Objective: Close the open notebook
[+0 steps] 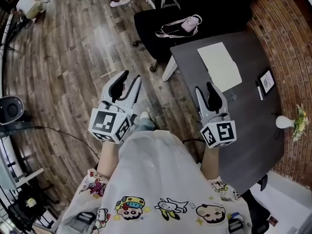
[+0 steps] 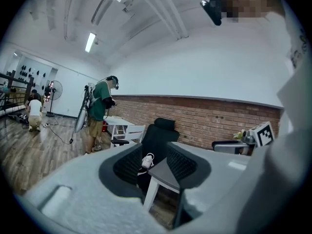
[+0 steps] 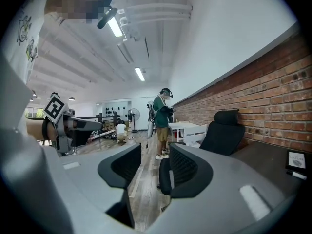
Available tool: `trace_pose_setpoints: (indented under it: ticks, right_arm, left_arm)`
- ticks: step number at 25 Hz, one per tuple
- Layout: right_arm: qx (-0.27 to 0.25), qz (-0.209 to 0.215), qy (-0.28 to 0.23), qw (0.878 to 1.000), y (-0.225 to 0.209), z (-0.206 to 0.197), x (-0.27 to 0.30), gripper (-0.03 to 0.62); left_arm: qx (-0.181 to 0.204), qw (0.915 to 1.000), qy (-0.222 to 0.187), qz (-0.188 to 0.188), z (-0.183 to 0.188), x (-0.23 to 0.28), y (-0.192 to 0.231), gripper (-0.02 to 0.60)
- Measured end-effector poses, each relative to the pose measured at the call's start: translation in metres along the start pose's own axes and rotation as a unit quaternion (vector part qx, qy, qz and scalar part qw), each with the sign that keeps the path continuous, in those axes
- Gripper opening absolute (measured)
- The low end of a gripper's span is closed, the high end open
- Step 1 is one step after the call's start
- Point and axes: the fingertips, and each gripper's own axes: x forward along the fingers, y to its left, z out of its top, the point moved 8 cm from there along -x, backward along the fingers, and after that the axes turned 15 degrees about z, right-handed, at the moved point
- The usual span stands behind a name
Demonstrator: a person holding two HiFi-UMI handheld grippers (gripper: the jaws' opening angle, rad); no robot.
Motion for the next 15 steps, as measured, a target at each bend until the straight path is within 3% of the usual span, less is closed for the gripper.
trace_pose_setpoints:
  ticks: [5,15]
  right_arm:
    - [0.016,-0.039,0.002,0.999,0.0,-0.006,0.007,0.181]
    - [0.046,-0.064,0.023,0.997,-0.018,-0.022,0.027,0.181]
  left_arm:
    - [0.002,0.9999,0.011,-0.01,0.0,0.006,0.023,0.161]
    - [-0.009,0.9987,0.039,-0.032,-0.013,0.048,0.034,0.166]
